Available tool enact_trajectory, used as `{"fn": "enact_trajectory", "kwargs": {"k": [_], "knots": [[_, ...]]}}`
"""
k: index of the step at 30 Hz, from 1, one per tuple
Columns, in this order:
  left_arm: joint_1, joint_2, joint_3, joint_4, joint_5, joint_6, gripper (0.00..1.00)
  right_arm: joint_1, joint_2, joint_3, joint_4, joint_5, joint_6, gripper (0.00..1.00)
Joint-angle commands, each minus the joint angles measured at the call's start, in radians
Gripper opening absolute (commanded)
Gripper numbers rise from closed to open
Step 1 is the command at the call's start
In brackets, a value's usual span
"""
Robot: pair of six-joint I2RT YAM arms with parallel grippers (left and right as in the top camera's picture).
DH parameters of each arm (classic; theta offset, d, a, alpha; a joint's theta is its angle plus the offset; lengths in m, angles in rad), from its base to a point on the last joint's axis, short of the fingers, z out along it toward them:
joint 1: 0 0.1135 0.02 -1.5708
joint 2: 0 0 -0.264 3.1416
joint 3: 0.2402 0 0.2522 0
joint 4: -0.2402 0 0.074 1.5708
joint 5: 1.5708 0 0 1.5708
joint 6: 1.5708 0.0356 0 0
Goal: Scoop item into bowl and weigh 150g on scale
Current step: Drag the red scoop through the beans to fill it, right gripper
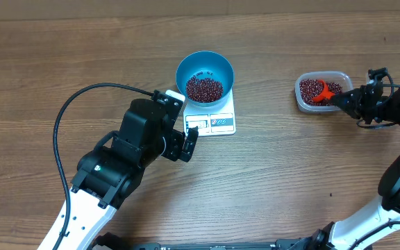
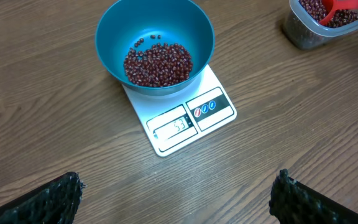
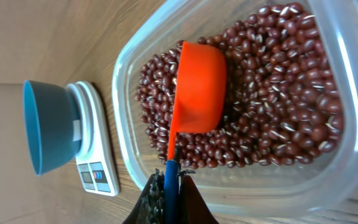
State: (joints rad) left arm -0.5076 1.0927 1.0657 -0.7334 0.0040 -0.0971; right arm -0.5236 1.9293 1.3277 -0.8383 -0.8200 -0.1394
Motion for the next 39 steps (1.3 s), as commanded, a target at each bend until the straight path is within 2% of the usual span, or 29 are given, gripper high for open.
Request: {"fn": "enact_trajectory", "kwargs": {"k": [1,14,24,36,39], "knots": [[0.007,0.0,-0.006,0.0,-0.008,0.008,1.0,0.011,0.03,0.013,0.012,-0.05,0.0,0.04],[0.007,0.0,-0.006,0.0,-0.008,0.008,1.0,-0.032,0.03,0.013,-0.027,-0.092,0.0,0.04],[0.007,0.0,-0.006,0.0,-0.008,0.008,1.0,-0.116,0.03,0.013,-0.065,-0.233,-0.053,0.04],[0.007,0.0,-0.006,0.0,-0.008,0.008,1.0,-0.128,0.03,0.013,-0.084,-0.281,-0.055,0.04],[0.007,0.0,-0.006,0.0,-0.008,0.008,0.99,-0.128,0.03,0.013,-0.099,-0.312,-0.093,0.04]]}}
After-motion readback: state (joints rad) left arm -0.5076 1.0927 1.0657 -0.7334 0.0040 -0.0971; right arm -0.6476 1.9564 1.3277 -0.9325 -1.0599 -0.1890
